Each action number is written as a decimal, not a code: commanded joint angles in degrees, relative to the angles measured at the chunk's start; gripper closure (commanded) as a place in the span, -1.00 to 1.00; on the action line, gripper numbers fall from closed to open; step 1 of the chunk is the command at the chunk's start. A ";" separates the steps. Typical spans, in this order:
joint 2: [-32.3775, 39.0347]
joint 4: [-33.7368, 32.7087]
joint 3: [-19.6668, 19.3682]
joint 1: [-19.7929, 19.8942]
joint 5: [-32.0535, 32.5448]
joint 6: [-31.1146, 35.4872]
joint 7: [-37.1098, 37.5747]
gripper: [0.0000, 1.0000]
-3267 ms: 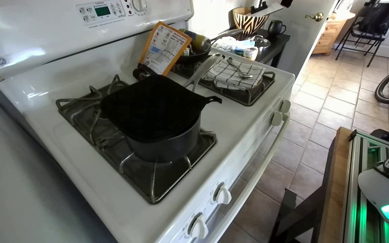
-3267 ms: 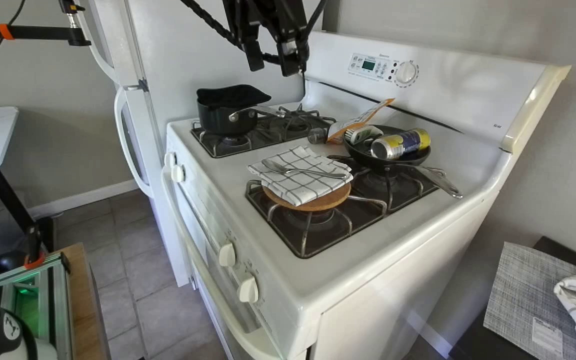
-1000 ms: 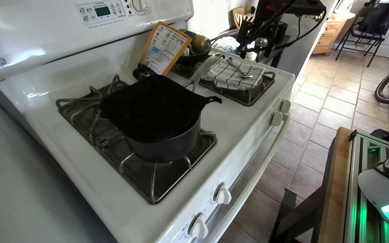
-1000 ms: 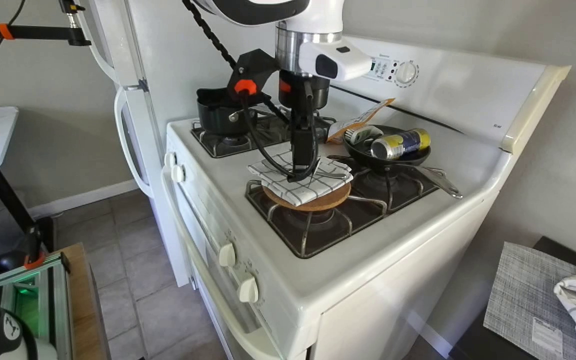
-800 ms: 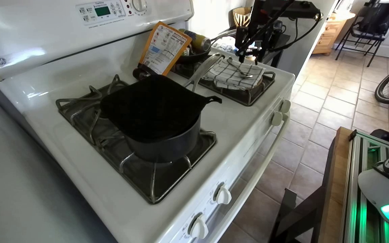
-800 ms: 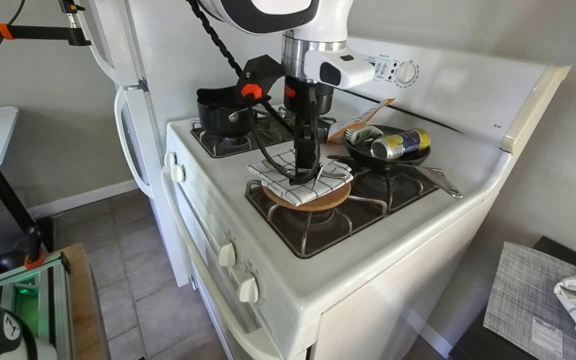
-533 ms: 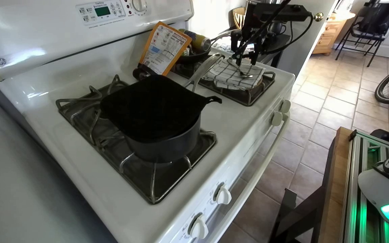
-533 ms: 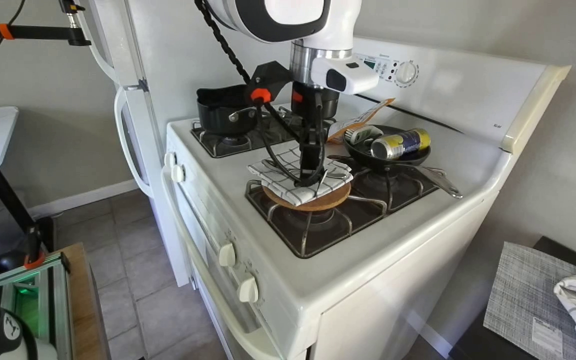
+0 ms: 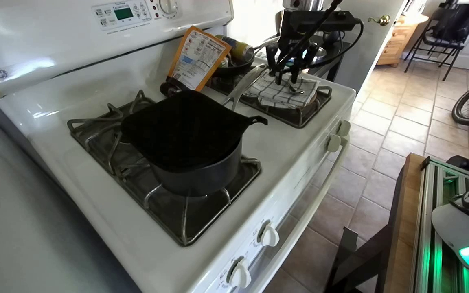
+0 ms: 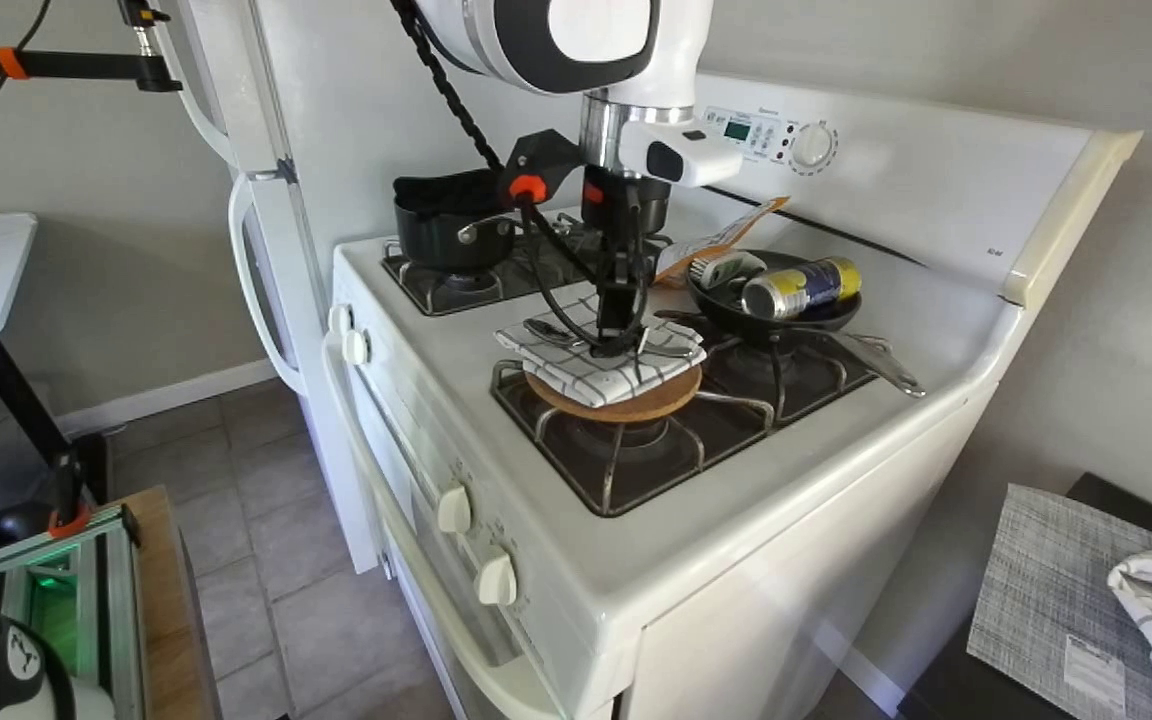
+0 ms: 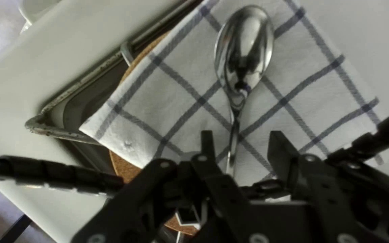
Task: Put the silver spoon on top of the black pot holder.
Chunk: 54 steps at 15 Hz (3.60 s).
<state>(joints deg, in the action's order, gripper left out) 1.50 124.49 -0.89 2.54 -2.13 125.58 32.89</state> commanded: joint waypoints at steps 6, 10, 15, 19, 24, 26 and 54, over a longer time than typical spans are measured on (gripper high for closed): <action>-1.11 0.96 -0.47 -1.06 3.88 -3.40 5.74 1.00; -6.14 1.91 -0.17 -0.89 6.50 -4.79 5.80 0.96; -11.51 0.78 2.24 -2.00 5.91 -8.97 1.02 0.96; -14.48 -1.53 5.66 -4.17 6.20 -11.69 -4.48 0.96; -12.00 -6.56 9.14 -7.66 5.17 -7.43 -14.19 0.96; -10.22 -7.88 9.65 -9.37 2.34 -5.24 -18.99 0.96; 5.36 -17.05 15.17 -17.48 3.23 -1.43 -39.77 0.96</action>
<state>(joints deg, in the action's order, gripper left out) 5.59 108.83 13.77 -14.35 0.66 123.91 -9.83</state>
